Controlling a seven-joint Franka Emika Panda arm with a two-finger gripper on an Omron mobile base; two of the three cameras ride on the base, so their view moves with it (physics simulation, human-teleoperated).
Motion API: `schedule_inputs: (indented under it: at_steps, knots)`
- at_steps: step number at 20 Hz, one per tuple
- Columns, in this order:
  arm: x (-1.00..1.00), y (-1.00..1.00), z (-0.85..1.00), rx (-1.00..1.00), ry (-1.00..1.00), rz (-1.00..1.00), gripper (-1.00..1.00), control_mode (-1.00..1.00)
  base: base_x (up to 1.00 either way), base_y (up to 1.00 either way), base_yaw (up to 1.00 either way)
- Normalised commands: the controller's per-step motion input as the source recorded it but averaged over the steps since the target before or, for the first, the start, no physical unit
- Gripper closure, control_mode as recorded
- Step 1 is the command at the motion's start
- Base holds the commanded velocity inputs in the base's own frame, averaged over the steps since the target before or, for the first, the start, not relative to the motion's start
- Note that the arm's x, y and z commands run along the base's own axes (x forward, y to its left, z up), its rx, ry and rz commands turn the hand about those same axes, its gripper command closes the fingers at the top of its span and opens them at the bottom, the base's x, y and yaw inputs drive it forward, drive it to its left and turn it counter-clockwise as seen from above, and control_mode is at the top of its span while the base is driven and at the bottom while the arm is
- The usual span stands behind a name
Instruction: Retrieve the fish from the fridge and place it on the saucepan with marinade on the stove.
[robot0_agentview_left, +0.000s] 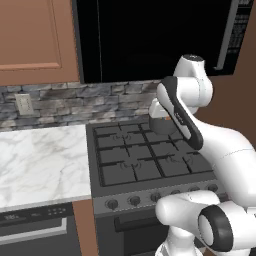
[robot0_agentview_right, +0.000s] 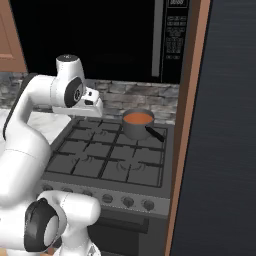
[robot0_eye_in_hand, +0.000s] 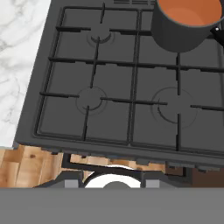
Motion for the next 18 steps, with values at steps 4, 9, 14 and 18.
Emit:
schedule_inputs:
  at_steps: [4,9,14,18]
  knots:
    - [-0.45,0.00,0.00,0.00,-0.09,0.00,-1.00,-1.00,0.00,0.00,0.00]
    - [-0.35,0.02,0.00,0.00,-0.06,0.00,-1.00,-1.00,0.00,0.00,0.00]
    - [-0.44,0.00,0.00,0.00,-0.09,0.00,-1.00,-1.00,0.00,0.00,0.00]
    - [-1.00,0.00,0.00,0.00,-0.27,0.01,-1.00,-1.00,0.00,0.00,0.00]
